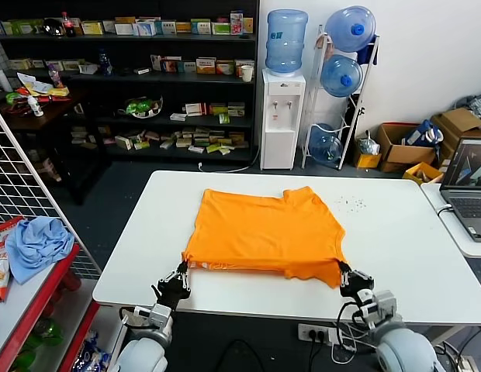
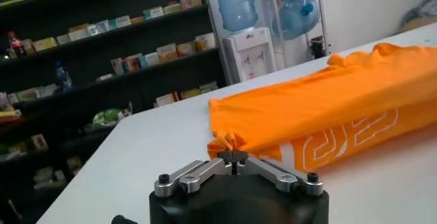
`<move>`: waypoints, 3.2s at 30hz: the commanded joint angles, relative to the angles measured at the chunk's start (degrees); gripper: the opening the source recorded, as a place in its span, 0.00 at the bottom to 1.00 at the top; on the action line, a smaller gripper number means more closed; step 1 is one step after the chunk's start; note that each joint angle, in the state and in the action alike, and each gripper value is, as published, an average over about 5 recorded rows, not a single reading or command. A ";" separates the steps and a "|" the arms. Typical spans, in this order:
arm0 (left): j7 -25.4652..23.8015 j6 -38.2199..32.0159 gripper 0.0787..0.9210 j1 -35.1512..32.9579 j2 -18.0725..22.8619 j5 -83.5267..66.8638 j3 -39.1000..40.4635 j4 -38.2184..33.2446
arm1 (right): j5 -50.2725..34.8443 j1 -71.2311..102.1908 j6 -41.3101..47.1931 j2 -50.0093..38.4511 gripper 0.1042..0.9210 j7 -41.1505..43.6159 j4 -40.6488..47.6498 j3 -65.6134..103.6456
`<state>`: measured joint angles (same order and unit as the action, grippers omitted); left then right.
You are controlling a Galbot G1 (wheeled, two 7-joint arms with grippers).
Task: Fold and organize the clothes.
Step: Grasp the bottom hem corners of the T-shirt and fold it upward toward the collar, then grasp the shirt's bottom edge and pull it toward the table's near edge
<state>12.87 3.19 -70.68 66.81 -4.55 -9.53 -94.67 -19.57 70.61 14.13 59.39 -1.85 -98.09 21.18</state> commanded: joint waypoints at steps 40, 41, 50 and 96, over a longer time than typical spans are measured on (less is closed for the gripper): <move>-1.63 7.46 0.86 3.60 -3.06 -14.10 1.83 1.07 | -5.03 1.70 10.05 -3.06 0.87 -0.07 -0.31 1.53; -1.62 7.55 0.87 3.69 -3.04 -14.34 1.84 1.30 | -4.83 1.60 10.03 -2.93 0.87 0.07 -0.02 1.39; -1.16 7.43 0.83 4.81 -2.76 -17.04 1.40 2.25 | -4.20 1.19 9.58 -2.64 0.61 0.61 1.32 0.70; 0.39 12.29 0.02 -7.66 -8.52 -19.41 0.81 -12.38 | -5.52 17.53 13.81 -6.86 0.02 -3.42 -12.51 6.78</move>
<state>13.29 15.12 -73.84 59.43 -23.99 -8.71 -102.41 -25.04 82.98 27.22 53.01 -4.52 -106.67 27.25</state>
